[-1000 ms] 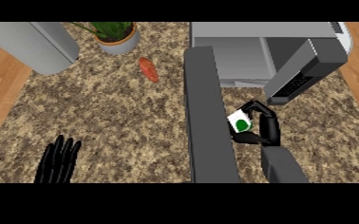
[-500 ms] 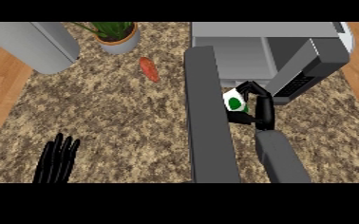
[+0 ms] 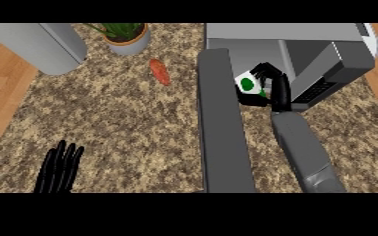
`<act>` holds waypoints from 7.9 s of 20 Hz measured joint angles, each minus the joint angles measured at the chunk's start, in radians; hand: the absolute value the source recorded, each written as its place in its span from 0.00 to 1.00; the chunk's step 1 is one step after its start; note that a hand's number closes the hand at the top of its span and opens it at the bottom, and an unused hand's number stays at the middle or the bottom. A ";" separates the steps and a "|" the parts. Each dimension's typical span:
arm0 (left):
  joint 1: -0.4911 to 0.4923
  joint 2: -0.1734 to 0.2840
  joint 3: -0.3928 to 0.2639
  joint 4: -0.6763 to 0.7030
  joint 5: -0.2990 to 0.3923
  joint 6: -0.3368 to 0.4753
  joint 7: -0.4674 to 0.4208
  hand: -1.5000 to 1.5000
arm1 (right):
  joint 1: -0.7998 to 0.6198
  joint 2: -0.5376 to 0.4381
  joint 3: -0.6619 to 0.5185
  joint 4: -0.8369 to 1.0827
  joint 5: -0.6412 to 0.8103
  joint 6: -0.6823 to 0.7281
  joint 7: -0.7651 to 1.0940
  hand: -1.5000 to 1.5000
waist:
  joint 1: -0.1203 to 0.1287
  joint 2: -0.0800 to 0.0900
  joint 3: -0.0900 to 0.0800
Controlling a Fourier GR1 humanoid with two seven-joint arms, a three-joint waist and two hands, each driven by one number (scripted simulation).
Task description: Pick up the milk, place it into the microwave and close the microwave
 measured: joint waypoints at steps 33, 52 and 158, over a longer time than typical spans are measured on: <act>-0.144 0.022 -0.004 0.087 -0.116 0.009 0.053 0.00 | -0.335 -0.165 0.010 0.453 0.188 -0.326 0.135 0.00 | 0.098 0.047 0.005; -0.147 -0.019 -0.069 0.067 -0.149 0.006 0.057 0.00 | -0.191 -0.110 -0.151 0.389 0.022 -0.043 -0.139 0.00 | 0.047 0.026 0.005; -1.376 -0.245 -0.634 0.997 0.327 0.684 -0.003 0.00 | 0.852 -0.286 -0.025 -1.306 -0.729 1.027 0.231 0.00 | -0.391 0.089 -0.005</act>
